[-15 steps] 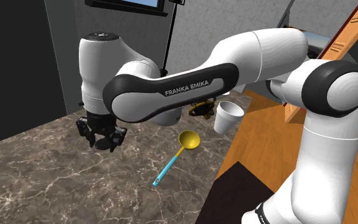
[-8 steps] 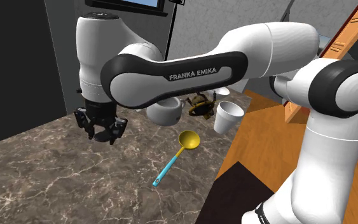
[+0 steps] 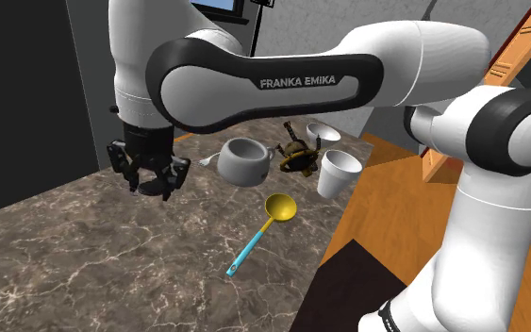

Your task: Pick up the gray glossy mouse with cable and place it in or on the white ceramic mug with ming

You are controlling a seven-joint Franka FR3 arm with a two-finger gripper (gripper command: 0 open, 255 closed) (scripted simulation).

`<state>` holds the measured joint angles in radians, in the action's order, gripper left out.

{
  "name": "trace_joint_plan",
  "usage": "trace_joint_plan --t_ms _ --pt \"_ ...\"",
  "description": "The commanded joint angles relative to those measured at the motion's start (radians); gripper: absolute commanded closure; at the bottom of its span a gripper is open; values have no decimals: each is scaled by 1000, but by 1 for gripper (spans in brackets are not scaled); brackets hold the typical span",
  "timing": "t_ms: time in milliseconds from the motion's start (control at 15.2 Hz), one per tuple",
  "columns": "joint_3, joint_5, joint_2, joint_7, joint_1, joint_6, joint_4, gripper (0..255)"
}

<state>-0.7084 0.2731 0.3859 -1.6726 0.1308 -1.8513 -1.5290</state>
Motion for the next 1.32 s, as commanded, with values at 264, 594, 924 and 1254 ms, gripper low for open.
trace_joint_plan --t_ms 264,594,924,1254 --pt "-4 -5 -1 9 11 82 82 255" --pt "-5 -4 3 13 24 151 157 255" --pt "-5 -58 -79 89 -64 132 75 255" --pt "17 -145 -202 228 -193 84 -63 255"
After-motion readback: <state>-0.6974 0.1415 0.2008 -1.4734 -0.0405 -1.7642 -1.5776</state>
